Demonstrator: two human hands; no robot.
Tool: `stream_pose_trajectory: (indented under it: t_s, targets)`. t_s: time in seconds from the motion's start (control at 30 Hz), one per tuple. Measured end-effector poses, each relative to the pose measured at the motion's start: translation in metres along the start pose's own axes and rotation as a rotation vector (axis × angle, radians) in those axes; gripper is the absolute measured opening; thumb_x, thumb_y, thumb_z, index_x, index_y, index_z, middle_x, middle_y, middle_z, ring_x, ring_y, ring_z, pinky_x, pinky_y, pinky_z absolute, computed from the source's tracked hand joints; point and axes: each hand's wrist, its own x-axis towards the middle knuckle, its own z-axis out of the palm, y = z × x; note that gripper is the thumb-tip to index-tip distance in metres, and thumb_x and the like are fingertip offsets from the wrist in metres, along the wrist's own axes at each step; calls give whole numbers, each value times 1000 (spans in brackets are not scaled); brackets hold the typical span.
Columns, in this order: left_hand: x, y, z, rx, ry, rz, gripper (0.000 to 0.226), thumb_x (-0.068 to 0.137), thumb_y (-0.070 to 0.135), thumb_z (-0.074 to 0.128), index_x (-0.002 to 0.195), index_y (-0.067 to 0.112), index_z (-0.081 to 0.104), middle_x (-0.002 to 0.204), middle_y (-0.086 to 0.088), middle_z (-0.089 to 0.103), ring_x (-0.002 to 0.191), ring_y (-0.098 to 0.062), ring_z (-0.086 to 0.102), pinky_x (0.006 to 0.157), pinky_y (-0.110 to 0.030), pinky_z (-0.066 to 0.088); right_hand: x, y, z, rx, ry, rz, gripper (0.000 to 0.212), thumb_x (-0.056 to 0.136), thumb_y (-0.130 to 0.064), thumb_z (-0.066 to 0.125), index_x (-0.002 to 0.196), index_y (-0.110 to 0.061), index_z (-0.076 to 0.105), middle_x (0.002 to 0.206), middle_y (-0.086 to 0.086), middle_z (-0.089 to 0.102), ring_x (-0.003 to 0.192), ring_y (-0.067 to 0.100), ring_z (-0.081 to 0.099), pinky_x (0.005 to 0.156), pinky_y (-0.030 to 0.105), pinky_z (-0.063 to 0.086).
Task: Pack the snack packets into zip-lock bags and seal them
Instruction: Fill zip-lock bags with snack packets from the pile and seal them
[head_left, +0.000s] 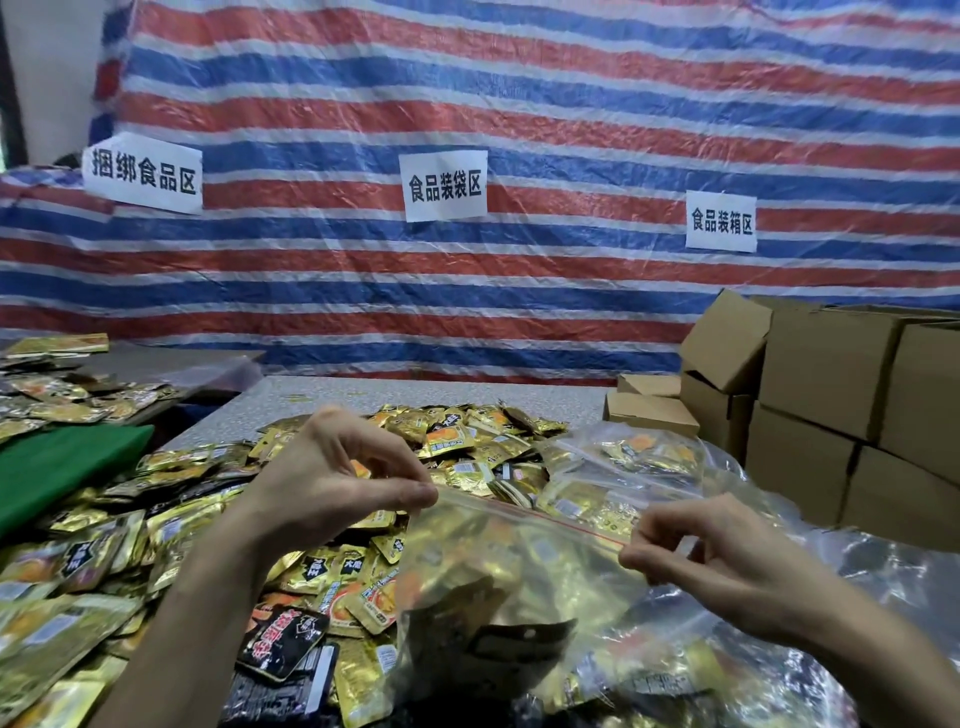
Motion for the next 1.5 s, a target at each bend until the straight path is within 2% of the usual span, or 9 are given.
stream_pose_trajectory:
  t_s: [0.27, 0.47, 0.53, 0.63, 0.77, 1.0, 1.13, 1.33, 1.5]
  targets:
    - [-2, 13, 0, 90, 5, -5, 16, 72, 40, 80, 79, 26, 78, 74, 0, 75, 67, -20, 71, 61, -43, 60, -12, -7, 38, 35, 72, 44, 47, 72, -78, 60, 87, -33, 60, 87, -16, 66, 76, 6, 62, 62, 22, 51]
    - [4, 28, 28, 81, 6, 53, 7, 78, 22, 82, 74, 20, 76, 64, 8, 71, 53, -13, 66, 46, -20, 49, -2, -34, 72, 243, -222, 68, 108, 59, -77, 78, 143, -65, 12, 140, -37, 48, 129, -6, 50, 114, 34, 39]
    - [5, 31, 38, 71, 16, 66, 12, 80, 18, 81, 71, 22, 75, 61, 11, 69, 49, -11, 65, 45, -17, 44, 4, -44, 82, 264, -237, 39, 88, 74, -63, 77, 141, -67, 21, 134, -25, 61, 123, -2, 57, 110, 33, 44]
    - [7, 33, 49, 113, 40, 108, 8, 83, 18, 79, 76, 19, 75, 67, 13, 69, 54, -13, 65, 47, -20, 46, 14, -53, 88, 427, -174, 62, 32, 90, -47, 70, 117, -32, 67, 110, -3, 75, 102, 13, 72, 94, 44, 57]
    - [9, 29, 51, 224, 128, 92, 27, 85, 32, 72, 110, 27, 64, 101, 20, 66, 84, -8, 66, 66, -28, 55, 33, -45, 64, 615, -68, 172, 6, 96, -27, 65, 96, -26, 72, 97, 5, 78, 85, 23, 76, 70, 38, 63]
    - [9, 26, 50, 340, 123, 26, 56, 84, 51, 62, 135, 42, 41, 111, 39, 47, 102, 14, 50, 81, -28, 54, 85, -12, -13, 415, 301, 193, 4, 91, -31, 67, 95, -31, 67, 84, -4, 75, 70, 7, 73, 53, 27, 59]
    - [9, 28, 49, 376, 57, 12, 44, 85, 56, 56, 127, 47, 47, 115, 47, 42, 104, 14, 49, 82, -27, 52, 119, 38, -26, -76, 504, 252, 35, 99, -38, 56, 134, -43, 54, 124, -1, 65, 100, 24, 65, 85, 49, 56]
    - [9, 25, 50, 383, 66, -18, 39, 87, 55, 58, 125, 45, 52, 114, 38, 52, 102, 9, 55, 87, -34, 54, 123, 72, 20, -332, -161, 550, 52, 90, -43, 64, 136, -21, 56, 124, 1, 65, 105, 16, 62, 90, 30, 54]
    - [10, 22, 47, 390, 72, -47, 41, 85, 54, 59, 125, 43, 54, 111, 36, 54, 99, 8, 56, 87, -37, 54, 126, 45, 25, -337, -34, 527, 40, 84, -36, 71, 118, -15, 65, 119, 3, 69, 104, 19, 65, 99, 43, 53]
